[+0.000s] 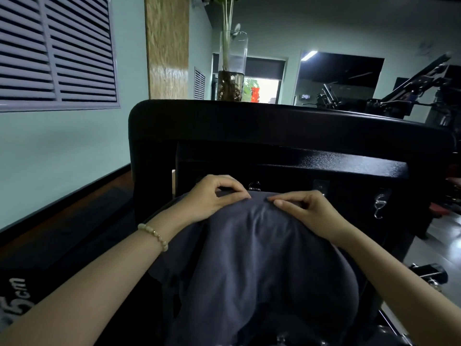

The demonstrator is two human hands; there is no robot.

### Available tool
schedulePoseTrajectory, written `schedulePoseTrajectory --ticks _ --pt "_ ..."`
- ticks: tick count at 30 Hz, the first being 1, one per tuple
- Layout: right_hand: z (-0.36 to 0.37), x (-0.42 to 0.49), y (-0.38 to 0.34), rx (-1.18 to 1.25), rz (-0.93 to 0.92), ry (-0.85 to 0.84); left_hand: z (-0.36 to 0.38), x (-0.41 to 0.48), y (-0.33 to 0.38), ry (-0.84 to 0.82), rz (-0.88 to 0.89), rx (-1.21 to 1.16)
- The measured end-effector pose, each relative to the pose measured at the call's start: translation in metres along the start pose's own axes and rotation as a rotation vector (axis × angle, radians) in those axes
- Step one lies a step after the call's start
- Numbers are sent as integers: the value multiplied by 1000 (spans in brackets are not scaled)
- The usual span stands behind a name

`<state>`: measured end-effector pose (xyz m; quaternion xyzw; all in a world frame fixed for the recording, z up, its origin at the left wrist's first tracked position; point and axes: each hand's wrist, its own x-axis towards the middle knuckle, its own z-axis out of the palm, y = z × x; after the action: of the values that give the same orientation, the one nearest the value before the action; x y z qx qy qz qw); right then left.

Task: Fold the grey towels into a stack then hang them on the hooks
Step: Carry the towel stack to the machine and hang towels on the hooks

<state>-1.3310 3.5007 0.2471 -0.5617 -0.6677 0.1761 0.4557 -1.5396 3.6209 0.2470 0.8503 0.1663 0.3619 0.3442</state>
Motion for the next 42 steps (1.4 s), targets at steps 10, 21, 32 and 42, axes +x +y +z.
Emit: schedulePoseTrajectory --ticks 10,21,32,42 --pt "20 23 58 -174 -134 162 32 8 -43 177 4 418" --pt "65 -3 60 174 -10 277 105 -23 -57 421 -111 -98" --pt "84 -15 69 -129 -143 333 120 -52 -44 290 -253 308" --pt "105 -60 93 167 64 203 118 -82 -71 275 -87 390"
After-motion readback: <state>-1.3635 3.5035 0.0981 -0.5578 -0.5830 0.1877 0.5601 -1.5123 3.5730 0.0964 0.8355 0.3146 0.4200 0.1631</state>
